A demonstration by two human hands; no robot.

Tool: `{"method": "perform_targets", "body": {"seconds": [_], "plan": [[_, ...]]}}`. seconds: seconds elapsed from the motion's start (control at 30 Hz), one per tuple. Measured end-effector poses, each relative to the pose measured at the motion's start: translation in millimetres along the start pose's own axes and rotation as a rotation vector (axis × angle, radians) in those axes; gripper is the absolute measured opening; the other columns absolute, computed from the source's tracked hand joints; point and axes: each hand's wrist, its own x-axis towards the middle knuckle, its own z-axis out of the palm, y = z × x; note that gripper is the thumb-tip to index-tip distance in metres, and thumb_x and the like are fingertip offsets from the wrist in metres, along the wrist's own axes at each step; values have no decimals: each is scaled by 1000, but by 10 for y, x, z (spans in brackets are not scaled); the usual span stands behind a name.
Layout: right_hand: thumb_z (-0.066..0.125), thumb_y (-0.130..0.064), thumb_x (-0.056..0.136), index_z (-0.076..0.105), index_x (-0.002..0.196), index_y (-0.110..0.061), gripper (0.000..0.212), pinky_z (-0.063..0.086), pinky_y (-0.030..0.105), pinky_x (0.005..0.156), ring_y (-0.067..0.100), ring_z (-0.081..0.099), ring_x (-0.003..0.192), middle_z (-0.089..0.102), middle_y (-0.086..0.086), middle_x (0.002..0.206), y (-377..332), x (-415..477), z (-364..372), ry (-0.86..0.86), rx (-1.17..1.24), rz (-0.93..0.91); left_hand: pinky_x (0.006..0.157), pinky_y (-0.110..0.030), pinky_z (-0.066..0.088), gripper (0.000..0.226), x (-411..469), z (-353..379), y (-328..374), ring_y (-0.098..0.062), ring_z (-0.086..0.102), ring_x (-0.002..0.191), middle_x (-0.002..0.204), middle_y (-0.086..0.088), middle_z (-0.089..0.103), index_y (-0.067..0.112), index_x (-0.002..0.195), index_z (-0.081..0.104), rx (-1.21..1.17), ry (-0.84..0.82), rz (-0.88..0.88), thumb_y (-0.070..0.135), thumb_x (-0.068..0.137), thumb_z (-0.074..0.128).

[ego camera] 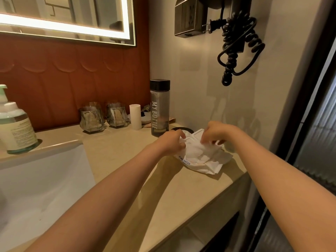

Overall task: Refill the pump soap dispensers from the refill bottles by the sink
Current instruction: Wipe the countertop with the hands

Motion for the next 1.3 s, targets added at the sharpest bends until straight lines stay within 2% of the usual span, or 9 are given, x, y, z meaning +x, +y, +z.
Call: {"method": "perform_targets", "body": {"seconds": [0.13,0.23,0.33,0.5,0.6,0.77,0.93,1.1,1.3], "plan": [[52,-8,89,55,80,-11,10,39,26,55,22,48,80,49,2,77,-163,-21,-108,425,470,-145,92,-32,45,44,-56,-64,-17,-25,51,117,133,-11,50,12,135,39,-50,5,-24,19,94,51],[52,-11,92,51,71,-19,22,42,23,51,18,51,71,50,-2,77,-300,-119,-152,346,601,-203,96,-34,42,45,-107,-213,-46,-26,47,122,137,-13,46,8,138,34,-172,61,-69,10,94,45],[52,-15,93,56,85,-15,9,40,21,50,13,51,64,52,0,80,-422,-248,-165,297,634,-247,100,-35,41,42,-218,-454,-92,-24,45,124,138,-12,44,7,136,36,-378,143,-89,8,95,41],[59,-20,92,63,89,-19,5,47,27,70,19,56,84,58,3,96,-620,-403,-124,51,666,-365,96,-31,32,40,-508,-721,-140,-14,45,112,127,-1,50,15,132,42,-685,58,-25,34,100,27],[60,-18,91,64,105,-11,16,51,29,72,22,59,92,61,5,97,-752,-445,-52,-29,705,-389,102,-38,32,41,-645,-777,-263,-21,48,116,126,-4,53,16,126,48,-722,22,-38,39,92,45],[66,-21,87,68,94,-15,9,50,25,64,19,58,82,62,3,91,-870,-442,115,43,572,-385,77,-27,47,7,-840,-861,-489,-18,58,87,94,-5,60,12,94,58,-661,56,-61,11,87,58],[68,-16,85,67,84,-11,5,52,40,89,28,59,104,62,10,106,-959,-437,259,92,679,-361,74,-24,50,7,-1045,-988,-681,-17,59,89,90,-2,60,14,82,57,-681,76,-160,12,83,64],[62,-17,90,66,85,-13,7,48,27,60,24,58,89,63,7,99,-1030,-488,350,23,739,-348,79,-27,51,7,-1196,-1073,-759,-22,59,96,97,-5,60,14,90,61,-827,118,-192,13,84,63],[61,-16,90,66,94,-12,7,49,22,53,16,60,76,64,3,90,-1058,-463,475,-125,722,-325,53,-13,49,31,-1337,-1124,-842,-12,59,77,101,-8,58,8,121,52,-893,19,-289,9,90,56]]}}
